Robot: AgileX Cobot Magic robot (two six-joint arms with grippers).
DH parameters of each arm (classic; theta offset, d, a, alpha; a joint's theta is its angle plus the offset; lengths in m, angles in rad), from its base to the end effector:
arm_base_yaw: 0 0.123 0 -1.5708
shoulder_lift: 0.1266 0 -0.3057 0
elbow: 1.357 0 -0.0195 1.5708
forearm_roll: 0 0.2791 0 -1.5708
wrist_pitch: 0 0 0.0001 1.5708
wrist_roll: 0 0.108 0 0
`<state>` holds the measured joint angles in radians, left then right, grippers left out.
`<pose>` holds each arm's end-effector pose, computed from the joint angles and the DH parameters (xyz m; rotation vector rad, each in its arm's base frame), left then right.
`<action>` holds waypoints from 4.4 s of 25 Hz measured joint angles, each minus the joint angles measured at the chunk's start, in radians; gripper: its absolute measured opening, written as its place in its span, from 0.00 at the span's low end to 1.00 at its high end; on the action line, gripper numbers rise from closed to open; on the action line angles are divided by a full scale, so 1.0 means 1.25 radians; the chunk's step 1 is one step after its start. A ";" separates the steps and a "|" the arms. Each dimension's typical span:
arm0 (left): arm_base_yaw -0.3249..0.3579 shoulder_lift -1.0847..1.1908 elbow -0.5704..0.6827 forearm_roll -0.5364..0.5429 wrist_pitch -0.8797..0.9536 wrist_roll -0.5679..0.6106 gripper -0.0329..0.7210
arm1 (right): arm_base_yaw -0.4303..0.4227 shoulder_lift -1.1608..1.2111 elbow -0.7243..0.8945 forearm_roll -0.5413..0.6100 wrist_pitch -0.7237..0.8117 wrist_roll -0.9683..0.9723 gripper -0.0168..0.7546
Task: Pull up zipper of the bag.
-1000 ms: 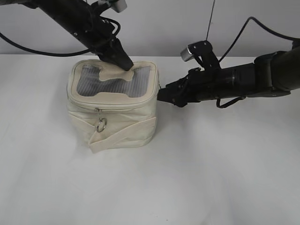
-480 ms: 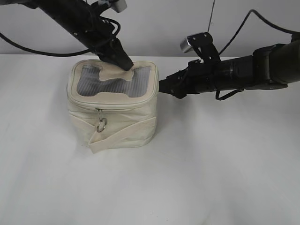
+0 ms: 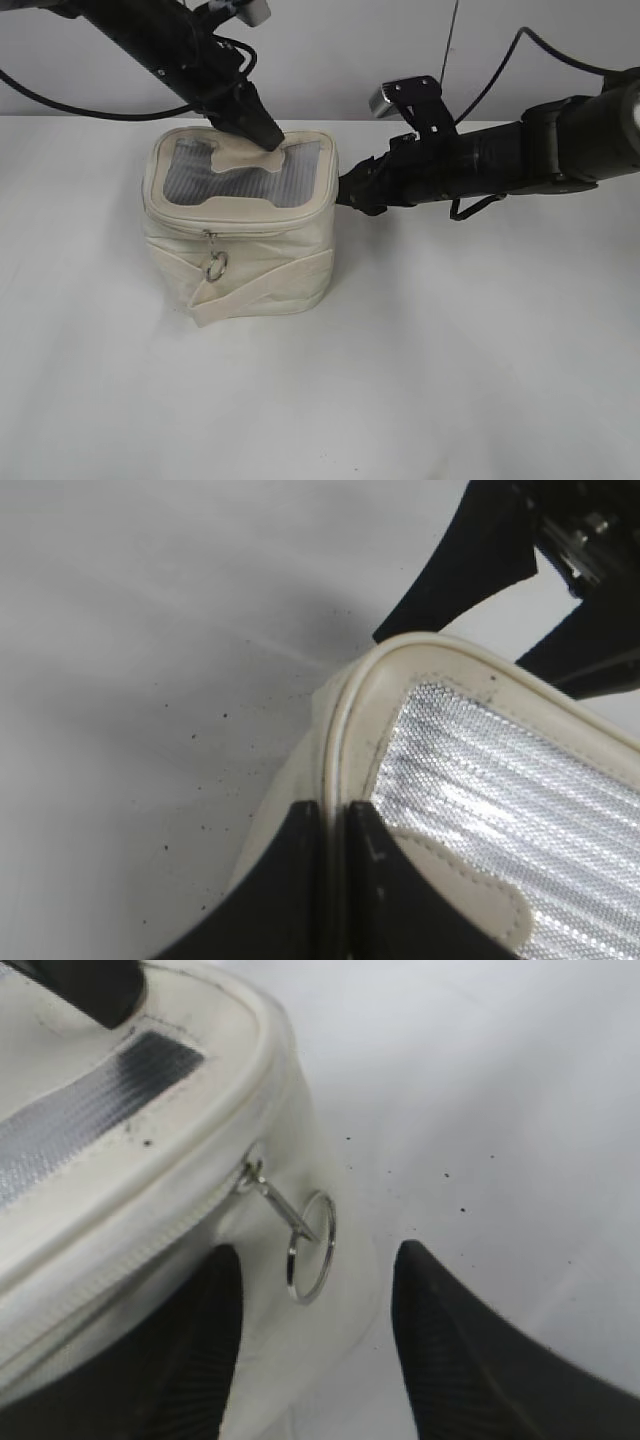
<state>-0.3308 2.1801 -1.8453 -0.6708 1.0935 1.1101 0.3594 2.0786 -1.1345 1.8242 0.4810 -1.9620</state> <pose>0.4631 -0.2221 0.2151 1.4714 2.1661 -0.6748 0.4050 0.2039 0.1069 -0.7620 2.1613 0.6634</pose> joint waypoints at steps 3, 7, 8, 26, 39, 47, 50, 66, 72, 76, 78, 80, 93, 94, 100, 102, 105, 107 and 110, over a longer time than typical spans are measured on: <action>0.000 0.000 0.000 0.001 -0.002 0.000 0.11 | 0.013 0.009 -0.009 0.001 -0.033 0.000 0.53; 0.000 -0.001 0.000 0.003 -0.005 0.000 0.11 | 0.014 0.050 -0.040 0.002 -0.037 0.011 0.52; 0.000 -0.001 0.000 0.004 -0.006 -0.001 0.11 | 0.014 0.058 -0.048 0.002 -0.037 0.012 0.50; 0.001 -0.001 0.000 0.005 -0.007 -0.003 0.10 | 0.016 0.071 -0.060 0.002 0.003 0.015 0.04; 0.000 -0.001 0.000 0.005 -0.007 -0.030 0.10 | 0.016 -0.097 0.165 0.021 0.009 0.015 0.03; -0.002 -0.001 0.000 0.005 -0.018 -0.090 0.10 | 0.019 -0.204 0.313 0.032 0.065 0.015 0.03; -0.003 -0.001 0.000 0.007 -0.027 -0.130 0.10 | 0.053 -0.221 0.338 0.036 0.074 0.015 0.03; -0.033 -0.001 0.001 0.026 -0.095 -0.257 0.10 | 0.357 -0.156 0.114 0.024 -0.151 0.152 0.04; -0.033 -0.001 0.001 0.014 -0.090 -0.275 0.12 | 0.355 -0.150 0.109 -0.172 -0.162 0.403 0.08; -0.032 -0.005 0.001 -0.023 -0.116 -0.300 0.37 | 0.337 -0.150 0.107 -0.401 -0.071 0.630 0.42; -0.031 -0.009 0.001 -0.035 -0.114 -0.327 0.46 | 0.320 -0.154 0.107 -0.511 -0.018 0.722 0.61; -0.024 -0.017 0.001 -0.035 -0.102 -0.351 0.48 | 0.293 -0.169 0.107 -0.607 0.015 0.826 0.70; 0.089 -0.415 0.422 -0.028 -0.255 -0.419 0.39 | -0.065 -0.555 0.268 -1.007 0.206 1.245 0.71; 0.095 -0.478 0.482 -0.026 -0.273 -0.421 0.39 | -0.097 -0.590 0.280 -1.029 0.226 1.248 0.71; 0.105 -0.890 0.749 0.064 -0.293 -0.498 0.43 | -0.156 -0.843 0.355 -1.140 0.331 1.267 0.82; 0.105 -1.034 0.805 0.113 -0.257 -0.533 0.50 | -0.156 -0.922 0.384 -1.142 0.353 1.288 0.84; 0.105 -1.240 0.845 0.207 -0.171 -0.609 0.60 | -0.156 -1.060 0.426 -1.151 0.377 1.312 0.84; 0.105 -1.345 0.855 0.288 -0.118 -0.665 0.64 | -0.156 -1.145 0.446 -1.167 0.394 1.335 0.84; 0.105 -1.489 0.866 0.403 -0.055 -0.747 0.65 | -0.156 -1.265 0.463 -1.215 0.423 1.387 0.84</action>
<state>-0.1999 0.3192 -0.7631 -0.1667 1.0243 0.1765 0.1642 0.4968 -0.5552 0.3054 1.0095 -0.2280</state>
